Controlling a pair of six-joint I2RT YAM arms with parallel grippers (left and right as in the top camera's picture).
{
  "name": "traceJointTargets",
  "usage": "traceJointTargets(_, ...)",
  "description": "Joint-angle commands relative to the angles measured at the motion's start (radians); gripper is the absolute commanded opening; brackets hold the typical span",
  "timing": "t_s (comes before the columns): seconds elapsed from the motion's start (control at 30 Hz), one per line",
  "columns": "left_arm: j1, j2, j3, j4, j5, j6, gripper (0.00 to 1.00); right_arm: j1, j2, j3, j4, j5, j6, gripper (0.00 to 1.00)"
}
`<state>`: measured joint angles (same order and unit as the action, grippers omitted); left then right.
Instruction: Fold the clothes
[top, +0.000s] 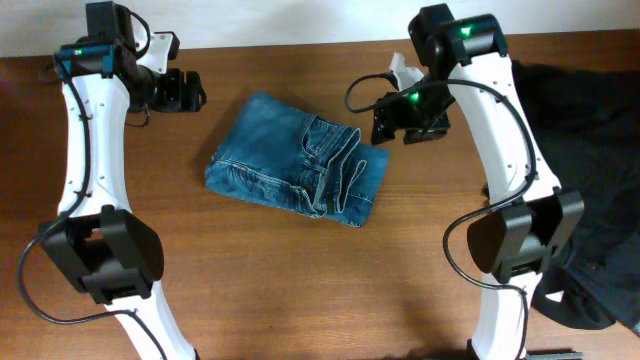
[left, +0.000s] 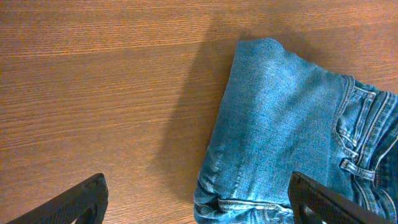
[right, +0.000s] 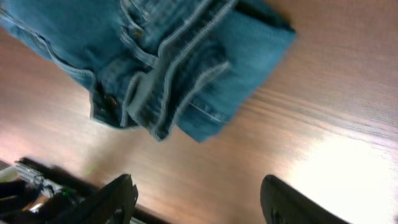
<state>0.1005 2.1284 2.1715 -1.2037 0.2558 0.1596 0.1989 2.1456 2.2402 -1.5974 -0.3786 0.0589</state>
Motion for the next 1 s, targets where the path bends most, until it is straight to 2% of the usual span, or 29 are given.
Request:
traceJointTargets(0.0, 0.001, 0.028, 0.021, -0.001, -0.002, -0.009, 0.92, 0.018, 0.032, -0.135, 0.114, -0.166, 0.016, 0.69)
traceJointTargets(0.1, 0.001, 0.061, 0.021, -0.003, -0.002, -0.010, 0.92, 0.048, 0.032, -0.286, 0.258, -0.167, 0.073, 0.69)
traceJointTargets(0.3, 0.001, 0.078, 0.021, 0.000, 0.002, -0.009, 0.92, 0.086, 0.036, -0.438, 0.472, -0.167, 0.116, 0.70)
traceJointTargets(0.67, 0.001, 0.078, 0.021, -0.001, 0.002, -0.010, 0.92, 0.135, 0.060, -0.490, 0.564, -0.111, 0.173, 0.72)
traceJointTargets(0.7, 0.001, 0.078, 0.021, -0.001, 0.002, -0.010, 0.92, 0.138, 0.060, -0.490, 0.573, -0.109, 0.187, 0.68)
traceJointTargets(0.73, 0.000, 0.078, 0.021, -0.002, 0.002, -0.010, 0.92, 0.142, 0.060, -0.490, 0.593, -0.109, 0.201, 0.56)
traceJointTargets(0.77, 0.000, 0.078, 0.021, -0.003, 0.002, -0.010, 0.93, 0.142, 0.060, -0.490, 0.610, -0.110, 0.210, 0.22)
traceJointTargets(0.8, 0.000, 0.078, 0.021, -0.004, 0.002, -0.010, 0.92, 0.141, 0.060, -0.490, 0.619, -0.111, 0.212, 0.06)
traceJointTargets(0.97, 0.000, 0.078, 0.021, -0.006, 0.003, -0.010, 0.93, 0.128, 0.045, -0.451, 0.593, -0.145, 0.175, 0.04)
